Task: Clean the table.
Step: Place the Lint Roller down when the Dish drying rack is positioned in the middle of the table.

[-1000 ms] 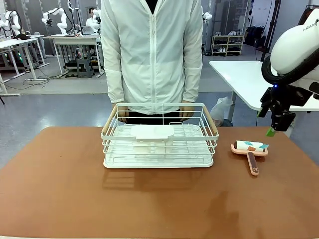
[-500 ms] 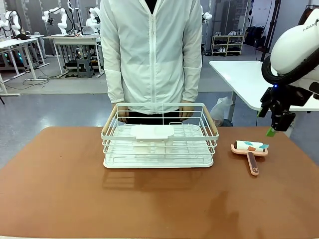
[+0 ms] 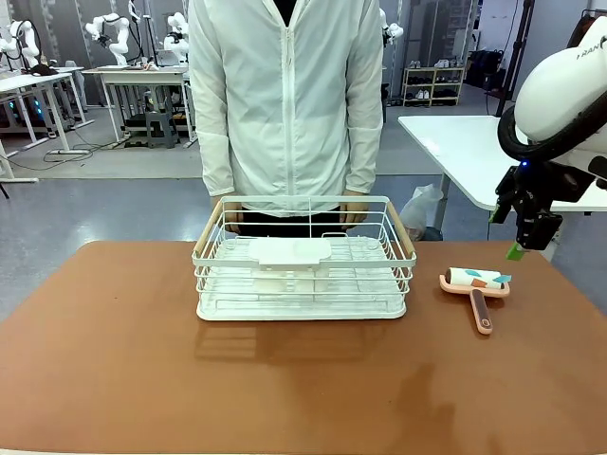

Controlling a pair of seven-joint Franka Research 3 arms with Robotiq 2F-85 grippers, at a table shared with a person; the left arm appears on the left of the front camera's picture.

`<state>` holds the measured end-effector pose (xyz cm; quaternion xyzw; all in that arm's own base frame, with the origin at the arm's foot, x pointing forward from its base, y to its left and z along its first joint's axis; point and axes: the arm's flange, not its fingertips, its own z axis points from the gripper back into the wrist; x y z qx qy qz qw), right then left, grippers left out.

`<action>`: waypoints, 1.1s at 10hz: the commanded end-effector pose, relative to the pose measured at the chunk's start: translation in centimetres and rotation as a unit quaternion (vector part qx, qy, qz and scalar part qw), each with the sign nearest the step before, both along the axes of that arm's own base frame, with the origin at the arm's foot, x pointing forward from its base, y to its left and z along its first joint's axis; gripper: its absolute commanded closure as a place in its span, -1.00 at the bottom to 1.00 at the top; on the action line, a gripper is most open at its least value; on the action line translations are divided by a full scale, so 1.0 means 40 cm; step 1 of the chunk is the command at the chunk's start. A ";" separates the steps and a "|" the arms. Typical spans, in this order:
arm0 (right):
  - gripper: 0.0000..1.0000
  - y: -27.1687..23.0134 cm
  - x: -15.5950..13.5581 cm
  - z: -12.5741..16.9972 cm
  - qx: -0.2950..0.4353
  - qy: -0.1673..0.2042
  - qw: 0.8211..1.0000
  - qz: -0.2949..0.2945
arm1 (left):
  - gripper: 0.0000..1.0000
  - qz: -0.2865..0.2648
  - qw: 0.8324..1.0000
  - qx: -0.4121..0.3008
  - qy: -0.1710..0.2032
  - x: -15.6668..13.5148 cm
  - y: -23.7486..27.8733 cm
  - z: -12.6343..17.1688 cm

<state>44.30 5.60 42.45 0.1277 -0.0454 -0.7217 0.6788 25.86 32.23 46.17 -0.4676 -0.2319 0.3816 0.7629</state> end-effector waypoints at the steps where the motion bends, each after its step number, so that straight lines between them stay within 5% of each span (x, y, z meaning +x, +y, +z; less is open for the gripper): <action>1: -1.00 0.001 0.000 -0.002 0.001 -0.004 1.000 0.001 | -1.00 -0.005 1.000 -0.002 -0.013 -0.002 0.008 0.002; 11: -1.00 0.001 0.000 -0.002 0.001 -0.004 1.000 0.001 | -1.00 -0.005 1.000 -0.002 -0.013 -0.002 0.008 0.002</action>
